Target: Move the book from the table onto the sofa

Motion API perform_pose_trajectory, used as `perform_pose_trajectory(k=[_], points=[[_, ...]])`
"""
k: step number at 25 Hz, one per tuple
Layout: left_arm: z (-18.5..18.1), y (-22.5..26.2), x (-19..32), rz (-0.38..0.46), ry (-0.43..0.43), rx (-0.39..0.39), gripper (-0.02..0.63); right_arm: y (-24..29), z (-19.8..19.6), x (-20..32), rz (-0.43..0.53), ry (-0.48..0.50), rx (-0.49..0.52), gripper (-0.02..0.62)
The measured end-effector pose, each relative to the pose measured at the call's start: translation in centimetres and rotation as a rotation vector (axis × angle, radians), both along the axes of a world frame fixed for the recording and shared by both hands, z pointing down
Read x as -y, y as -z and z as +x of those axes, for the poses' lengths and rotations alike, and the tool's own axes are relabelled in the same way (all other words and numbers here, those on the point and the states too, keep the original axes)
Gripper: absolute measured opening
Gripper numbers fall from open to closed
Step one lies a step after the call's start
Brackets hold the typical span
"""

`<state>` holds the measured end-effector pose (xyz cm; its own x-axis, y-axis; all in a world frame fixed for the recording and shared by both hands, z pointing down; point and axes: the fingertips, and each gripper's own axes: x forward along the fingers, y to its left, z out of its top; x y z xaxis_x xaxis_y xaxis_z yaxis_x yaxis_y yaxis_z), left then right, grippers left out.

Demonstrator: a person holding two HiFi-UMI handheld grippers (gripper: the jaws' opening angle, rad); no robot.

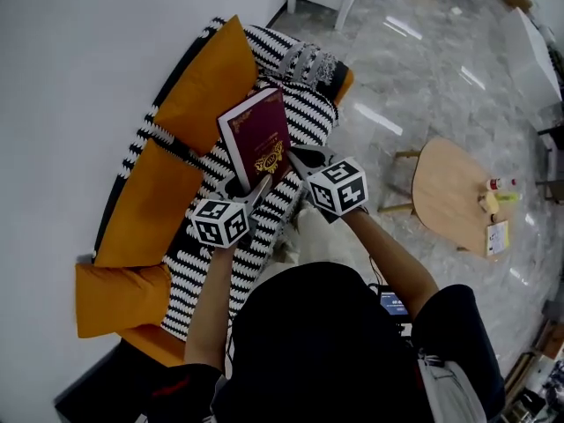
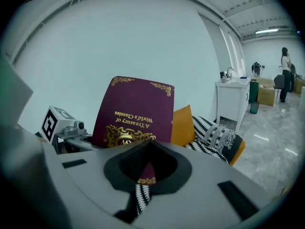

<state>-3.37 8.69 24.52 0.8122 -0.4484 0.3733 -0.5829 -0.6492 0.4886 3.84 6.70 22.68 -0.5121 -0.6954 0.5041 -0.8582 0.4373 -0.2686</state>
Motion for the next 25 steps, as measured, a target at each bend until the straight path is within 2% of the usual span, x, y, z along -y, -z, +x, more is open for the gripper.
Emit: perform_pose_trajectory(k=[5,16,25], points=[[-0.9,-1.7,-0.2,-0.056,0.054,-0.004,0.229,-1.4,-0.5,0.9,-0.049,0.044,-0.005,0.017],[-2.7,-6.0,4.2,-0.145,0.175,-0.029,0.229,-6.1,-2.0,4.9,-0.127,0.112,-0.011,0.017],[-2.8,-11.3,6.9,-0.206,0.182,-0.007,0.229,-11.4,-2.3,8.4,-0.192,0.115,-0.013,0.017]])
